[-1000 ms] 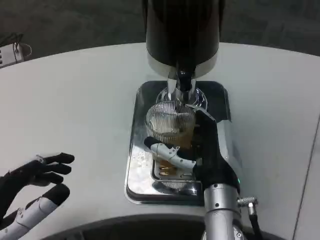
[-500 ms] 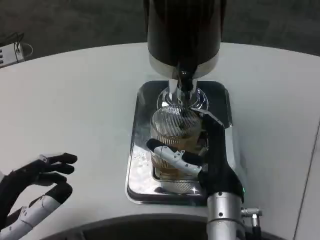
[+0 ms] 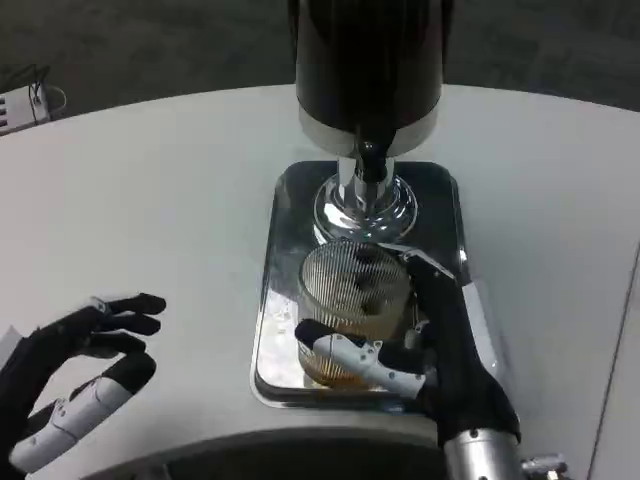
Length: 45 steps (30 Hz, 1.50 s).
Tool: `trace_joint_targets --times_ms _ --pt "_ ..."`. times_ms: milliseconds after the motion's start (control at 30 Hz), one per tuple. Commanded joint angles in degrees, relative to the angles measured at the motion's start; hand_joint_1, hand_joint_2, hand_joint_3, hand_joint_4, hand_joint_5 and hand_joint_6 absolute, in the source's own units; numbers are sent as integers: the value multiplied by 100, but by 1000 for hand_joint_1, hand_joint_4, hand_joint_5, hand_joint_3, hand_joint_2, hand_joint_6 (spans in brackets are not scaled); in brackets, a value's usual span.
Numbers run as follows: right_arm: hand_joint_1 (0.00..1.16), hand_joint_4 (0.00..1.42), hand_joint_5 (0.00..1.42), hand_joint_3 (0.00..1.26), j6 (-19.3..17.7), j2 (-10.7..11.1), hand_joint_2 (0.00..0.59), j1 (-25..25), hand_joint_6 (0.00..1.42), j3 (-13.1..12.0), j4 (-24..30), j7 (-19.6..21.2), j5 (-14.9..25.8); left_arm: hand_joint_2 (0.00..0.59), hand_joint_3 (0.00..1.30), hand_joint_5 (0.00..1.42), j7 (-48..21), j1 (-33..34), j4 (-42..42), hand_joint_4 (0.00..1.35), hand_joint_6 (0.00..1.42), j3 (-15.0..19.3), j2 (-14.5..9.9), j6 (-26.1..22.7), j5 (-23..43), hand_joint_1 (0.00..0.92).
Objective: Grasp the cup under the faucet to collect the drink, then remove the cup.
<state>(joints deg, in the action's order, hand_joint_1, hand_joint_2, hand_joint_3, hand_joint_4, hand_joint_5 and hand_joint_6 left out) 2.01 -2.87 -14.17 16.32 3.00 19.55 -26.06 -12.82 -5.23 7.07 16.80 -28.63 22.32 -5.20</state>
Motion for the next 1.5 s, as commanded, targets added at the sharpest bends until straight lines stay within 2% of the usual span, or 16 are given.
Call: trace_joint_targets --times_ms 33,300,400,533,600,800,867,1067,1167,1500 --pt "942 1424 1424 1239 -126 189 302 523 1424 34 923 -433 54 94 371 424 59 85 -54 372 371 -73 2 45 -120 0" --pt "946 1424 1424 1239 -93 618 295 1299 1424 -237 2258 -1240 254 94 354 409 58 237 122 353 370 -336 -23 160 -455 0" --pt "947 1424 1424 1239 -114 931 294 1574 1424 -513 2759 -1601 393 94 343 393 66 272 256 338 370 -437 -36 208 -652 0" --pt "949 1424 1424 1239 -125 1196 288 1810 1424 -806 3180 -1967 592 94 321 328 78 215 548 276 326 -536 -66 293 -966 0" --pt "946 1424 1424 1231 -132 1390 284 1977 1424 -1064 3463 -2190 780 94 309 300 56 137 764 242 306 -587 -85 344 -1149 0" --pt "943 1424 1424 1229 -96 1691 282 2253 1424 -1615 4012 -2645 1217 94 230 183 9 -312 1567 104 247 -685 -26 316 -1546 0" --pt "943 1424 1424 1228 -89 1757 281 2301 1424 -1760 4150 -2754 1330 93 151 90 -20 -453 1813 11 197 -704 -11 228 -1681 0" --pt "940 1424 1424 1227 -88 1845 274 2491 1424 -2064 4486 -2953 1570 80 11 0 -406 -986 2819 0 76 -820 -28 -262 -2215 0" --pt "936 1424 1424 1227 -133 1863 272 2621 1424 -2135 4622 -3026 1637 73 0 0 -574 -1175 3199 0 5 -822 -39 -446 -2349 0" --pt "929 1424 1424 1227 -265 1903 271 2817 1424 -2288 4794 -3153 1738 68 0 0 -880 -1464 3728 0 0 -751 -33 -861 -2572 0"
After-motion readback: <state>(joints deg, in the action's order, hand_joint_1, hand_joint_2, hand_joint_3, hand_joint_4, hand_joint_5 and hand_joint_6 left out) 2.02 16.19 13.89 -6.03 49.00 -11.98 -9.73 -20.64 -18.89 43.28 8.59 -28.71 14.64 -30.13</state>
